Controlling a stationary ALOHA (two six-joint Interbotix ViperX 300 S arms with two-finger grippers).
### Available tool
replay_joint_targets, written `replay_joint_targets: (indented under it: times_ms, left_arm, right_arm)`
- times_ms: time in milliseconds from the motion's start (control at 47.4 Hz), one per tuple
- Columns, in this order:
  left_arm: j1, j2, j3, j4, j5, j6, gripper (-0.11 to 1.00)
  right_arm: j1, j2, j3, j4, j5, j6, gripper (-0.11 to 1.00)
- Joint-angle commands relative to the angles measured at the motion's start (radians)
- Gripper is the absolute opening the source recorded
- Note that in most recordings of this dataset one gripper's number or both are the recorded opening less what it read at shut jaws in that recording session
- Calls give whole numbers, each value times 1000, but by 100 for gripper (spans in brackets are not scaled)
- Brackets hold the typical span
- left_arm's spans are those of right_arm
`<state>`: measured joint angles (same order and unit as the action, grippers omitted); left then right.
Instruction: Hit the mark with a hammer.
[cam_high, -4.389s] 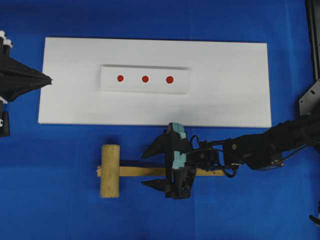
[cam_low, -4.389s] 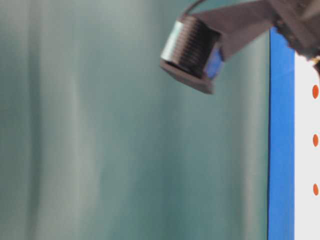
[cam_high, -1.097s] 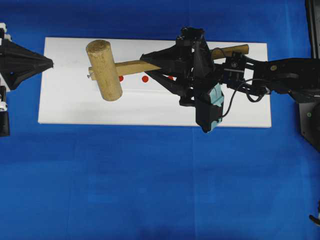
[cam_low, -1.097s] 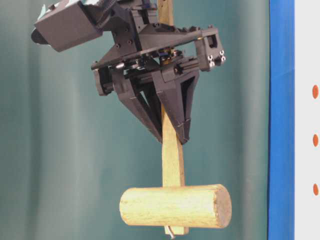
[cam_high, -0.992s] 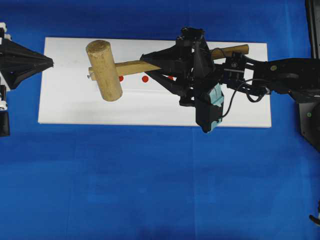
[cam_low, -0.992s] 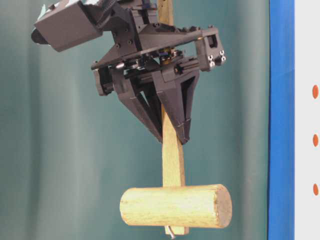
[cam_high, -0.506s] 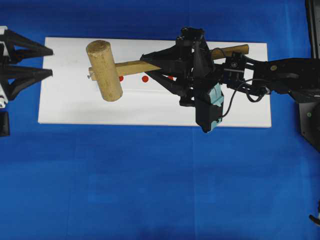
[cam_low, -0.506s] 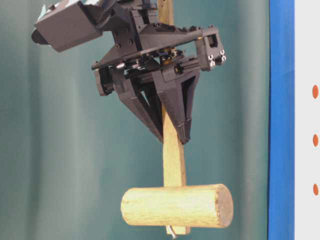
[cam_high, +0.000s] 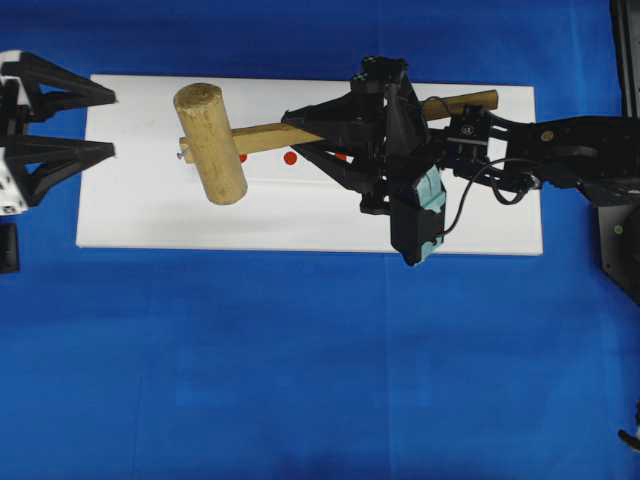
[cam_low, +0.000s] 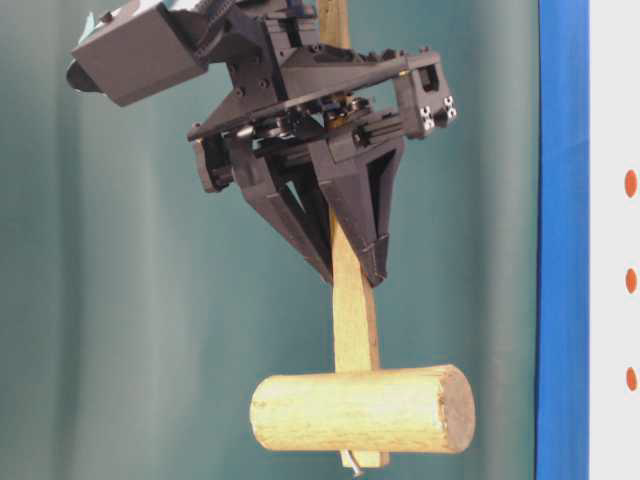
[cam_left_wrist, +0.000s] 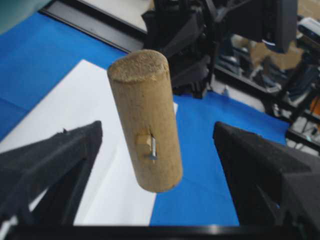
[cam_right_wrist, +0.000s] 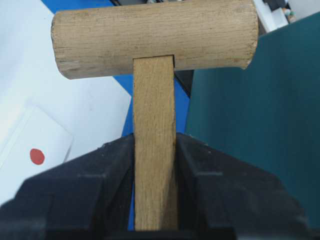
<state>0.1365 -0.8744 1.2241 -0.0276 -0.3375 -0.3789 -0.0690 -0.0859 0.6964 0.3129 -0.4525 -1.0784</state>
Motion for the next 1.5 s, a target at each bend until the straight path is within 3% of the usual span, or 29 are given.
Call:
replay_joint_targets:
  times_ms: [0,317,528,865,992,1118,1477]
  left_arm:
    - [3,64,-31,-3,-63,-8,94]
    - [6,314,-135,-2,-176,-32,94]
    - [8,434,-216,-2,-178,-32,94]
    - [9,506,-281,-2,-150,-32,93]
    - [9,500,-275,-2,-149,-35,79]
    - [12,503,-275,-2,-144,-37,45]
    - [12,502,-272,-2,-144,-32,45]
  right_arm:
    - [2,-34,-35,2,-9,3,10]
    - [2,-34,-35,2,-12,5,10]
    - [2,-34,-37,3,-12,3,10]
    - [2,-34,-37,11,-12,5,10]
    - [2,-34,-40,20,-17,3,10]
    - [2,-34,-40,21,-12,3,10]
    - [-2,-34,-48,26,44,12,10]
